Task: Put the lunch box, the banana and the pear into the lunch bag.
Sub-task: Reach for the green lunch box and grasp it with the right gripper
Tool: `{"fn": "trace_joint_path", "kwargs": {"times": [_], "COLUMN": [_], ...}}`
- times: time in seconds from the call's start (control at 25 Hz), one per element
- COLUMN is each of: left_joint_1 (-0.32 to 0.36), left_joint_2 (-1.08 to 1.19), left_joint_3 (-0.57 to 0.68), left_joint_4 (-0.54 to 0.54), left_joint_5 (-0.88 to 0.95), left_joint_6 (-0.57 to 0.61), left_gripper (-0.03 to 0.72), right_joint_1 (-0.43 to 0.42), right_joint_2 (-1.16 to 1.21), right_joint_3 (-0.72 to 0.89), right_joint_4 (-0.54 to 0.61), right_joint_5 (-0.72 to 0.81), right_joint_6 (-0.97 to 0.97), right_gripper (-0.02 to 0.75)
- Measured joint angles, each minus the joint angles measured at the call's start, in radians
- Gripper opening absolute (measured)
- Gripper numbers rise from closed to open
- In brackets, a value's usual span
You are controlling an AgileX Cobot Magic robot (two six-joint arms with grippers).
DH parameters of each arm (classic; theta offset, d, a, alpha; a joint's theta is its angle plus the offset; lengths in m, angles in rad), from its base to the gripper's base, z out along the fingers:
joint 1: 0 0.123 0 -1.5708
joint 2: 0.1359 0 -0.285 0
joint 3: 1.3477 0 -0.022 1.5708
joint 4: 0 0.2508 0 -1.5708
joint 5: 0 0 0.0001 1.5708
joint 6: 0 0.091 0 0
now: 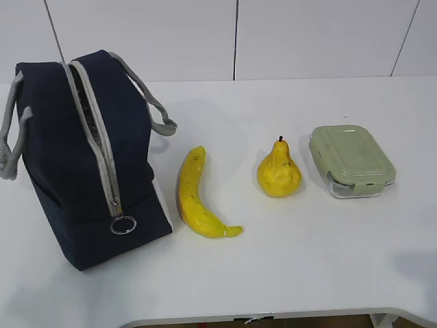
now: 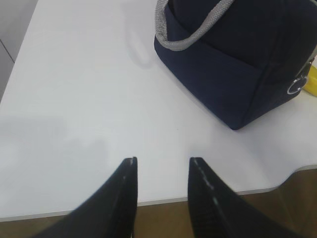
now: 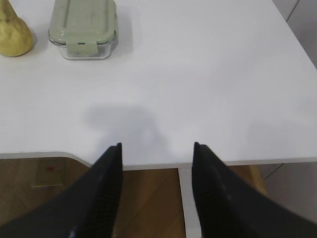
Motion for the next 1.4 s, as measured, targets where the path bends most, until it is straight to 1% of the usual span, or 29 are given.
{"fn": "trace_joint_path", "kwargs": {"times": [0.88, 0.92, 0.96, 1.08, 1.12, 1.28, 1.4], "left_joint_1": [0.0, 0.0, 0.0, 0.0, 0.0, 0.0, 0.0], "left_joint_2": [0.0, 0.0, 0.0, 0.0, 0.0, 0.0, 0.0], "left_joint_3": [0.0, 0.0, 0.0, 0.0, 0.0, 0.0, 0.0], "left_joint_4": [0.0, 0.0, 0.0, 0.0, 0.0, 0.0, 0.0], "left_joint_5": [0.0, 0.0, 0.0, 0.0, 0.0, 0.0, 0.0], "left_joint_6": [0.0, 0.0, 0.0, 0.0, 0.0, 0.0, 0.0], "left_gripper": [0.242, 0.242, 0.242, 0.242, 0.242, 0.242, 0.242], "right_joint_1": [0.0, 0.0, 0.0, 0.0, 0.0, 0.0, 0.0], "right_joint_2": [0.0, 0.0, 0.0, 0.024, 0.044, 0.16, 0.258], "right_joint_3": [0.0, 0.0, 0.0, -0.016, -0.026, -0.059, -0.093], "right_joint_4": [-0.017, -0.017, -0.017, -0.019, -0.019, -0.021, -0.021], "right_joint_5": [0.0, 0.0, 0.0, -0.006, -0.019, -0.076, -0.113], "right_joint_6": [0.0, 0.0, 0.0, 0.0, 0.0, 0.0, 0.0], "right_gripper": [0.393, 0.407, 0.438, 0.558, 0.585, 0.613, 0.573]}}
